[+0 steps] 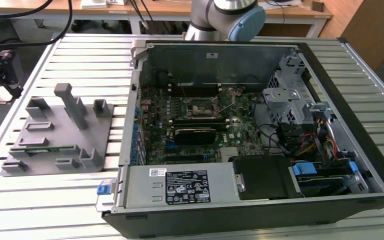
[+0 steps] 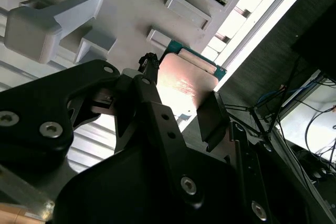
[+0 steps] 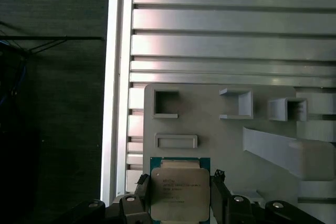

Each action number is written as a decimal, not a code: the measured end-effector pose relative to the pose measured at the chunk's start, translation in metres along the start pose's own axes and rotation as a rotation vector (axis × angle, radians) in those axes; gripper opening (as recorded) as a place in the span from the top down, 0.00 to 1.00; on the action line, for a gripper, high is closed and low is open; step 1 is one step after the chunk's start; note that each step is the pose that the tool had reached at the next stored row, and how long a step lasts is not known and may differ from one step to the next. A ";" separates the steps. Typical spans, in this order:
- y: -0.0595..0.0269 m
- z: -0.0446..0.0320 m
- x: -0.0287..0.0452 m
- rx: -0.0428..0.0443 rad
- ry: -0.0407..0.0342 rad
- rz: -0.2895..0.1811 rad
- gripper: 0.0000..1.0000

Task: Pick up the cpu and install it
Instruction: 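Pick up the cpu and move it towards the insertion slot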

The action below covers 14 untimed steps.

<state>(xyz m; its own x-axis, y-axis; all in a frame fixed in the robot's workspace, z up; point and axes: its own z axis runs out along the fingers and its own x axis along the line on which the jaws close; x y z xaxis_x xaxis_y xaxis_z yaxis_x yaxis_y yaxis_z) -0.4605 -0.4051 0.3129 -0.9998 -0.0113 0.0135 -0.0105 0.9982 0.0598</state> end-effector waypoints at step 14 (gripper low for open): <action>0.0005 -0.0074 0.0001 0.0000 0.0000 0.000 0.46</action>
<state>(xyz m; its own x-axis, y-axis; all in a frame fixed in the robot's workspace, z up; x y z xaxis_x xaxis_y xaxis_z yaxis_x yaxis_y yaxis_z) -0.4605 -0.4050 0.3203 -0.9998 -0.0113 0.0136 -0.0104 0.9982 0.0598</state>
